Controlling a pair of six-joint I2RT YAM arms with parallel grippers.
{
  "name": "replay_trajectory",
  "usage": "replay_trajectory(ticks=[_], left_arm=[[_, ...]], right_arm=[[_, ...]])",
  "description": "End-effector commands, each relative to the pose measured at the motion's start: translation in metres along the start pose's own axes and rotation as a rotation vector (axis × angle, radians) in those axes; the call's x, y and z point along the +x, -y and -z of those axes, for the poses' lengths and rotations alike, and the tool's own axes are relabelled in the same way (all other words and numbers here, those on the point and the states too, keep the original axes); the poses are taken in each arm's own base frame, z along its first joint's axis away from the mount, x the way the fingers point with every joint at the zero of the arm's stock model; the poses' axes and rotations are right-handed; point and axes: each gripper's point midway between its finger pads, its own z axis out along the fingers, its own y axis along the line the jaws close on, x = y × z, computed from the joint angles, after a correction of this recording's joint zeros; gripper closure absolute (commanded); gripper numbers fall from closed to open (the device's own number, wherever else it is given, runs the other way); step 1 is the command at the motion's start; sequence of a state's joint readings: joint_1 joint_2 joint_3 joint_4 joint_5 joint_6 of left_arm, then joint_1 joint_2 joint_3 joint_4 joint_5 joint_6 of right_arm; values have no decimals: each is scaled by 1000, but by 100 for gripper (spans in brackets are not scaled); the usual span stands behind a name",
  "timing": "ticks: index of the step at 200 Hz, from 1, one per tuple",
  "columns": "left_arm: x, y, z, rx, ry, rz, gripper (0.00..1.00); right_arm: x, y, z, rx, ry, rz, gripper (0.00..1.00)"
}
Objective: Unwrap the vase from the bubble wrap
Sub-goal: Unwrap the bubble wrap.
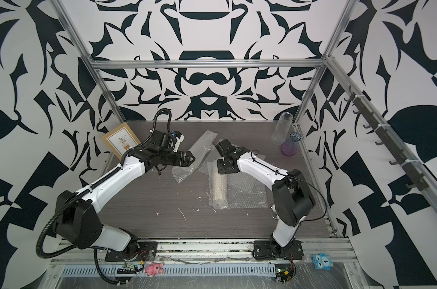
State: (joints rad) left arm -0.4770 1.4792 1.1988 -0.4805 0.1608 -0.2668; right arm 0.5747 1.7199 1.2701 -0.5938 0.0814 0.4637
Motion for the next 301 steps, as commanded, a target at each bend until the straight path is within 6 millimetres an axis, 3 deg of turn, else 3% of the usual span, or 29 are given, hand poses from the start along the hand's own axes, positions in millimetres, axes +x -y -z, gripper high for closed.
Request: replay_trajectory(ticks=[1,33,93,208,301], left_arm=[[-8,3,6,6,9,10,1],[-9,3,7,5,15,7,1],[-9,4,8,8,17,7,1],[-5,-5,-3,-30,-15,-3,1],[-11,-3,8,-43,-21,30,0]], right_arm=[[-9,-1,-6,-32,14,-12,57],[-20,-1,-11,-65,12,-28,64],[-21,14,-9,-55,30,-46,100],[-20,37,-11,-93,82,-89,100],[-1,63,-19,-21,81,-101,100]])
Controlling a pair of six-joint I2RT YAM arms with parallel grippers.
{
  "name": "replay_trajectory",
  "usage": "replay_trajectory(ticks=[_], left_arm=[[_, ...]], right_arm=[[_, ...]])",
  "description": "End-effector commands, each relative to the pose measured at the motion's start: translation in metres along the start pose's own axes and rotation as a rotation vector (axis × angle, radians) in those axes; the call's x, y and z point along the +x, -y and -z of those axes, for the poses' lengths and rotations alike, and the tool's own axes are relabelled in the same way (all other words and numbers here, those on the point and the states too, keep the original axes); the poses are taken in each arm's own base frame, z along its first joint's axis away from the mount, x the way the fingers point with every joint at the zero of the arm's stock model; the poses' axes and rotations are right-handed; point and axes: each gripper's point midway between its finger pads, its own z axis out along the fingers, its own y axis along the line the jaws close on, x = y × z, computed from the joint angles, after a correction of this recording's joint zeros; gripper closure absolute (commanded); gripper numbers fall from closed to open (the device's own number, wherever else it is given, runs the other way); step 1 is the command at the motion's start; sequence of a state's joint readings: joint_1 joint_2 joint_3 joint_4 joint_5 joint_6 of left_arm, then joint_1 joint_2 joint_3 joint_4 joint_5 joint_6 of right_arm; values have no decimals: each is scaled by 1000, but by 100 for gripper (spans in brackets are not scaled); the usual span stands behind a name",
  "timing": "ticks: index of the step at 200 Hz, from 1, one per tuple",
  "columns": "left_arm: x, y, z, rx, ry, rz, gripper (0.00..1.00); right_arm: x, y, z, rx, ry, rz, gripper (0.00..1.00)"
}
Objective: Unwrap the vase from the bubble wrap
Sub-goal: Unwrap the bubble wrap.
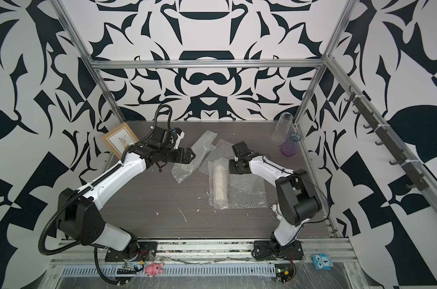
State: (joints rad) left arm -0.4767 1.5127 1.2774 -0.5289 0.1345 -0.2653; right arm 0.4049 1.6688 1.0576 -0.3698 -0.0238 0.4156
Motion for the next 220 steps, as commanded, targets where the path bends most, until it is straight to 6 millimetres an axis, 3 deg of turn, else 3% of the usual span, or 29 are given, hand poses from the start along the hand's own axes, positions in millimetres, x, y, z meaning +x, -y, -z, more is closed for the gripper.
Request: replay_trajectory(ticks=[1,114,220], left_arm=[[3,-3,5,-17,-25,30,0],[13,-5,15,-37,-40,108,1],[12,-6,6,-36,-61,170,1]], right_arm=[[-6,8,7,29,44,7,100],[2,37,-5,106,39,3,100],[4,39,-11,103,37,-5,95]])
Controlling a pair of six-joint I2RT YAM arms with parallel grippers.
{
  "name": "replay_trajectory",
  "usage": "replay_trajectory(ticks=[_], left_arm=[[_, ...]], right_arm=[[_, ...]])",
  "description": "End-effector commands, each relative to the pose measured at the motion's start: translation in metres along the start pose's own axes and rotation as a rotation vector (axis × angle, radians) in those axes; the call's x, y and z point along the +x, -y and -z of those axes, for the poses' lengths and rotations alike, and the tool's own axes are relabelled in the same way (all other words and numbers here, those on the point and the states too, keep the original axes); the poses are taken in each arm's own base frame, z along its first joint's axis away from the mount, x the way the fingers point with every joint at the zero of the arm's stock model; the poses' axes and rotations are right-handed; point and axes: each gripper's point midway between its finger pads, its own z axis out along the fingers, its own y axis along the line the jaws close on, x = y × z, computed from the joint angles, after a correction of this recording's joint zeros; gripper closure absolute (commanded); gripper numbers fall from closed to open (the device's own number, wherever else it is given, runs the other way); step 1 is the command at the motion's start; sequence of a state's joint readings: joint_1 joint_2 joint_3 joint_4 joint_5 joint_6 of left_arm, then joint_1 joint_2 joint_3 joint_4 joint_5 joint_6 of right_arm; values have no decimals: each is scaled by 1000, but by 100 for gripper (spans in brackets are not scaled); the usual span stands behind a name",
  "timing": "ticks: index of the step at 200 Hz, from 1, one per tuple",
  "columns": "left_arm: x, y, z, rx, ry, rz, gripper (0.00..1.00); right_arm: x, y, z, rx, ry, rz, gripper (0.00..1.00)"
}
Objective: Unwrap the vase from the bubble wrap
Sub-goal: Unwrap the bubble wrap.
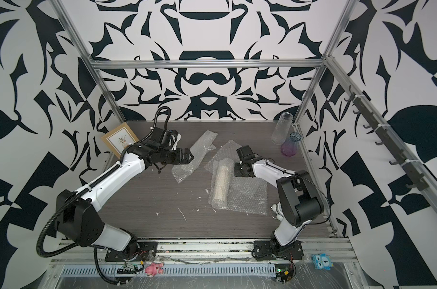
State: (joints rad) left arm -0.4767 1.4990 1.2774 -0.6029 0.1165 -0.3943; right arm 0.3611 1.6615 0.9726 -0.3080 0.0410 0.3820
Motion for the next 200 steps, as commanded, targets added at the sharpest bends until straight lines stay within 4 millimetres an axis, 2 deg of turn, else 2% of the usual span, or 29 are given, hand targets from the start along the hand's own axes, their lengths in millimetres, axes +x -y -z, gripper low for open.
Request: replay_trajectory(ticks=[1,19,39,65,97,115,137,160,200], left_arm=[[-2,1,1,1,-11,29,1],[-3,1,0,2,-11,32,1],[-3,0,-1,-2,-10,31,1],[-3,0,-1,-4,-8,23,1],[-4,-2,-1,-10,-2,5,1],[-2,-4,-1,-14,3,-1,1],[2,-5,-4,-9,8,-5,1],[6,-6,-7,-8,-2,-5,1],[12,-6,-12,9,-21,-1,1]], right_arm=[[-4,5,-1,19,18,0,95],[-2,5,-4,24,5,-1,90],[-2,6,-1,27,6,-7,73],[-7,8,12,34,34,-10,60],[-12,6,38,15,80,-25,51],[-13,0,52,-12,104,-33,50],[-7,-15,69,-21,121,0,49],[7,-40,85,-48,130,31,49],[48,-85,104,-95,87,101,51]])
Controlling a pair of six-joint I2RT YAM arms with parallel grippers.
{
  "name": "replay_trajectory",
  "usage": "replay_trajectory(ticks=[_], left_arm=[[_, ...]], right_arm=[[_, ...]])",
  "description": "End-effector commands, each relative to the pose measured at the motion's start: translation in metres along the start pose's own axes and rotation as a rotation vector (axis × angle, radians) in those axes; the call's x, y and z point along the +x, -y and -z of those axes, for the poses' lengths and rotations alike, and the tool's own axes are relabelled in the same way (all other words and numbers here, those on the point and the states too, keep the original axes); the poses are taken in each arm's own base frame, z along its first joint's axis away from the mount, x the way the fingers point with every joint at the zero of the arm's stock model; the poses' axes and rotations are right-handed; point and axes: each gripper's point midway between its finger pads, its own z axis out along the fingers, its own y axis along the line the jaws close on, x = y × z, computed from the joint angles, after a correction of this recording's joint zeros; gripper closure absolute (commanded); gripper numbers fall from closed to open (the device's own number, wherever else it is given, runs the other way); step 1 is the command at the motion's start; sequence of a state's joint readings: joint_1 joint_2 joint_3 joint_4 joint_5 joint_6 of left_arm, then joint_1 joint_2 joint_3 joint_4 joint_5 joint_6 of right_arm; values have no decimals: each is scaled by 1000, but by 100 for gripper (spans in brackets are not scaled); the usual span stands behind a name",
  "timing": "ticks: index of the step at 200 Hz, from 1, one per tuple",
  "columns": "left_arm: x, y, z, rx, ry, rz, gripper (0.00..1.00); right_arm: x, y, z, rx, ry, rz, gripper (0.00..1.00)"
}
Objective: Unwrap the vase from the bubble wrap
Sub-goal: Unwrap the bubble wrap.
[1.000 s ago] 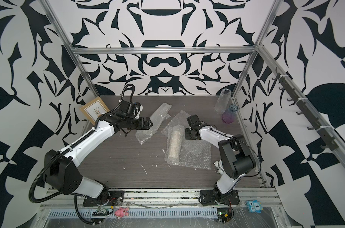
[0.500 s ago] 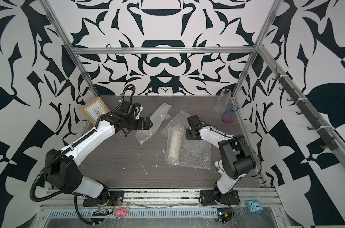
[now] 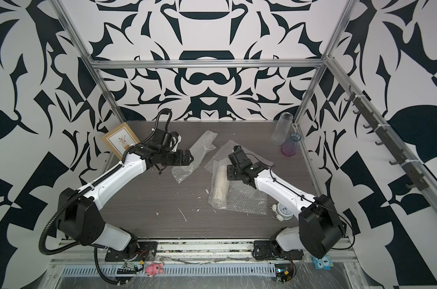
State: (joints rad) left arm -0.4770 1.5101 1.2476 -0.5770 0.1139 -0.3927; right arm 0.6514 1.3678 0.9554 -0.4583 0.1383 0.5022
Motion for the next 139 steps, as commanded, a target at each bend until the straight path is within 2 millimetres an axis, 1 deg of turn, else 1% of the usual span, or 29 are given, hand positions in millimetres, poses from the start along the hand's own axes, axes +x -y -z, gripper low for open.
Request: replay_trajectory(ticks=[1,4,21,47,60,75,79,86,107,125,139], left_arm=[[6,-1,-3,18,-10,-2,1],[6,0,-4,22,-9,-2,1],[8,0,-5,34,-5,-1,1],[10,5,-8,71,-5,3,1],[10,7,-8,83,2,5,1],[11,7,-10,92,3,9,1],[11,8,-10,95,3,11,1],[12,9,-10,101,1,13,0],[13,11,-10,114,4,17,1],[16,12,-10,118,-1,16,1],[18,11,-11,115,-6,15,1]], right_arm=[[18,-13,14,12,-26,-15,51],[18,-11,14,36,-13,-12,52],[27,-18,18,37,-22,-9,53],[36,-25,14,30,-37,-11,57],[40,-29,9,22,-52,-14,59],[43,-34,2,11,-71,-18,64],[47,-40,0,-16,-97,-18,65],[49,-44,-2,-29,-110,-25,67],[56,-47,-6,-41,-136,-34,71],[60,-45,-7,-35,-152,-40,77],[60,-44,-6,-34,-148,-42,88]])
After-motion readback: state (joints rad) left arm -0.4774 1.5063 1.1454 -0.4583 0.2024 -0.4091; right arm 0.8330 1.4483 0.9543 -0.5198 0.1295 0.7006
